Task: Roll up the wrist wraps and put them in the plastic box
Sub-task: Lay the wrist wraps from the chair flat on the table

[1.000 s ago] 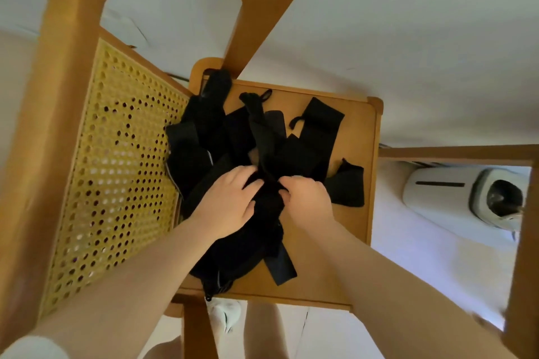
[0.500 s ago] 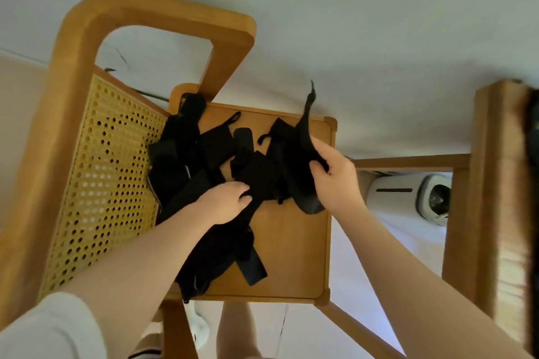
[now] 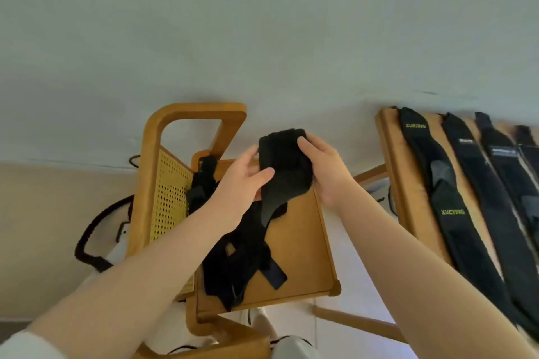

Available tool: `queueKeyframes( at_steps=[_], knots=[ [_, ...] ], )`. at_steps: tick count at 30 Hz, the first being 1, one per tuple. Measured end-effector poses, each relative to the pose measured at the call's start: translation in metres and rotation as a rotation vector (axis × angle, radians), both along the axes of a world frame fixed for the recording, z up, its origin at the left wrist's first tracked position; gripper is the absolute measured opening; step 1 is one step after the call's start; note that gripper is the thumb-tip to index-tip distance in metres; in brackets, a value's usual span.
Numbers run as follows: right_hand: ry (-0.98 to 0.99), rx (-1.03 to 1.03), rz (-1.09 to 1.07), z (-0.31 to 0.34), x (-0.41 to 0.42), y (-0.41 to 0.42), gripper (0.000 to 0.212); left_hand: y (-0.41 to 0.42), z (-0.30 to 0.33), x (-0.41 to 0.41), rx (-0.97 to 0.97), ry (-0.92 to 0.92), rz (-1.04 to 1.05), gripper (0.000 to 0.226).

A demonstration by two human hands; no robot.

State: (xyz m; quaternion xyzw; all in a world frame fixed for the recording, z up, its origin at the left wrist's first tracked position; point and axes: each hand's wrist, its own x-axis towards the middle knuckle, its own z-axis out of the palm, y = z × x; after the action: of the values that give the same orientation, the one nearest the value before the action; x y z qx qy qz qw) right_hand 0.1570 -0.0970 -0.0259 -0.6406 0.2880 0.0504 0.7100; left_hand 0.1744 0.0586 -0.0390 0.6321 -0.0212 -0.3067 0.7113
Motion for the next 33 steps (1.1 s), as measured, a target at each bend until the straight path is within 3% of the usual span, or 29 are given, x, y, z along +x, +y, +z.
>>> queueKeyframes(
  at_steps=[4,8,11,16,18,22,25,28,33],
  knots=[
    [0.132,0.223,0.026,0.008,-0.036,0.018,0.053,0.028,0.019,-0.01,0.06,-0.074,-0.042,0.057],
    [0.159,0.475,-0.172,0.012,-0.065,0.027,0.073,0.055,0.033,-0.044,0.135,-0.266,-0.416,0.057],
    [0.153,0.487,-0.263,0.015,-0.088,0.038,0.056,0.074,0.03,-0.068,0.239,-0.369,-0.629,0.057],
    [0.106,0.44,-0.299,0.019,-0.122,0.049,0.036,0.094,0.024,-0.084,0.313,-0.437,-0.769,0.054],
    [0.051,0.353,-0.231,0.025,-0.136,0.05,0.035,0.092,0.028,-0.089,0.231,-0.33,-0.687,0.048],
    [-0.073,0.117,0.048,0.034,-0.164,0.05,0.048,0.066,0.055,-0.1,0.025,-0.065,-0.269,0.035],
    [-0.14,0.125,0.117,0.044,-0.179,0.052,0.058,0.047,0.07,-0.11,0.07,-0.092,-0.119,0.028],
    [-0.146,0.062,0.144,0.051,-0.195,0.048,0.056,0.036,0.073,-0.116,0.089,-0.2,-0.138,0.032],
    [-0.232,0.086,0.003,0.062,-0.22,0.033,0.029,0.018,0.082,-0.133,0.056,-0.236,-0.219,0.028]
  ],
)
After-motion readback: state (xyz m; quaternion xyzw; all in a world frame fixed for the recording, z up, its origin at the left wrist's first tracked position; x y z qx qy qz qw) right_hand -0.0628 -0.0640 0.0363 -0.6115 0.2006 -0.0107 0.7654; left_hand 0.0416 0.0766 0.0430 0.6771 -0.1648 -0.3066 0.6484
